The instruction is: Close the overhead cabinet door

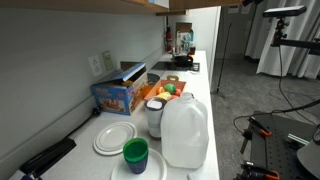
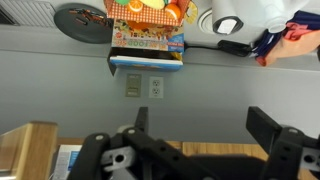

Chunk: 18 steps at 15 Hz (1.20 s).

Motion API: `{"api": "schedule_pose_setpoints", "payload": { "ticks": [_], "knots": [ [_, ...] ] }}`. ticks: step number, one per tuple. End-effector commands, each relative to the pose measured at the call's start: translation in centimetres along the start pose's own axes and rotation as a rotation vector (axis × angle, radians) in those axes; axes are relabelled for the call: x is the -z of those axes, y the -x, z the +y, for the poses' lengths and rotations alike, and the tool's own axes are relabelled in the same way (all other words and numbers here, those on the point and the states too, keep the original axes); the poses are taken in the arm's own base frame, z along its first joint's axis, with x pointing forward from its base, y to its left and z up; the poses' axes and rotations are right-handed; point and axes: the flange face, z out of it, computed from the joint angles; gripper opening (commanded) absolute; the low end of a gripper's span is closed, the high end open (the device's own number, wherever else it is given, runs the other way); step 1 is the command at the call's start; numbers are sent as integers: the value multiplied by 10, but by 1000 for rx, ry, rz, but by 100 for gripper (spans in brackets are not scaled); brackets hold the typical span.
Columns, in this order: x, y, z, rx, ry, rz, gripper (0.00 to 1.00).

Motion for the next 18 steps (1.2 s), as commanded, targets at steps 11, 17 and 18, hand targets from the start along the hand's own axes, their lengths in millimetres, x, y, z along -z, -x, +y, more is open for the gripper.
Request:
{"api": "schedule_pose_setpoints", "payload": {
  "ticks": [11, 17, 18],
  "knots": [
    [20, -13, 18, -3, 205, 97, 100],
    [23, -25, 22, 64, 250, 201, 100],
    [21, -26, 22, 70, 239, 209, 100]
  ]
}}
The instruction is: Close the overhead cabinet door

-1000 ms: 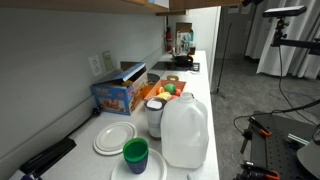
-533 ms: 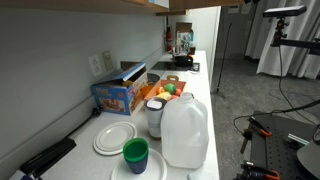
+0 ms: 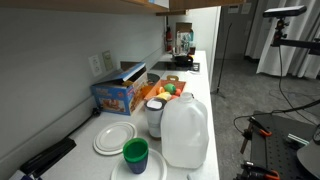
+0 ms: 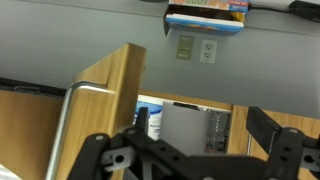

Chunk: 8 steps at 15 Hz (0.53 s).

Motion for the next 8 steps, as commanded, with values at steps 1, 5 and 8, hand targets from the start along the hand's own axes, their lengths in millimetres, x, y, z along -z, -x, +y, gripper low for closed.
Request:
{"api": "schedule_pose_setpoints", "payload": {
  "ticks": [1, 5, 8],
  "knots": [
    [-8, -4, -2, 34, -39, 38, 100],
    [-15, -7, -5, 18, -77, 60, 100],
    [-16, -10, -3, 12, -64, 94, 100]
  ]
}}
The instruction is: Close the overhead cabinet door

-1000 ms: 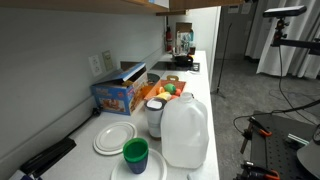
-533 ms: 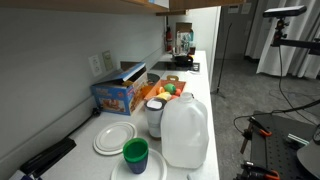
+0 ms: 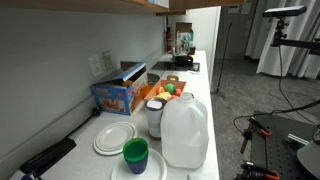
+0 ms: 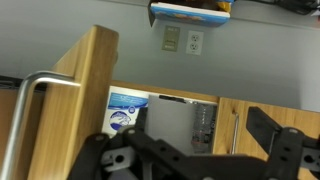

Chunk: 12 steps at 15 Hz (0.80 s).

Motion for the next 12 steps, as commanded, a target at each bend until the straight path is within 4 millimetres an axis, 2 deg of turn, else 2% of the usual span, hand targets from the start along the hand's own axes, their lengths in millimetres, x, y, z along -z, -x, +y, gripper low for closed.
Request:
{"api": "schedule_pose_setpoints", "payload": {
  "ticks": [1, 8, 12],
  "knots": [
    [0, -4, 5, 0, 17, 52, 100],
    [-4, 0, 1, 4, -21, 25, 100],
    [-12, 14, -13, 8, -157, -74, 100]
  ]
}}
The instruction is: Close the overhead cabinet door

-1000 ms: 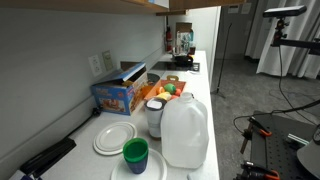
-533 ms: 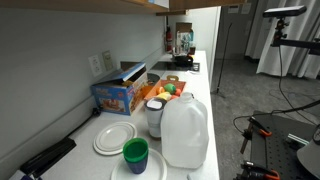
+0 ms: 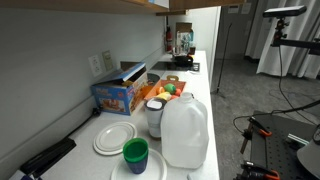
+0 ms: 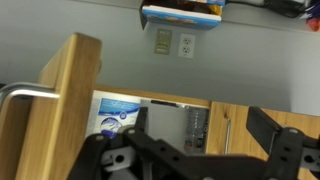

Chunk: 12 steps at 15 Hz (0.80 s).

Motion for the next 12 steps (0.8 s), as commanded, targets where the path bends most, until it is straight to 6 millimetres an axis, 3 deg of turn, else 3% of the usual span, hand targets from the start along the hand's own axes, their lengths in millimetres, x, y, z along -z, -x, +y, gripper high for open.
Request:
{"api": "schedule_pose_setpoints", "payload": {
  "ticks": [1, 4, 12],
  "knots": [
    [-6, 11, -10, 15, -115, -69, 100],
    [-8, 14, -12, 32, -134, -86, 100],
    [11, -11, 13, 94, 98, 124, 100]
  ]
}}
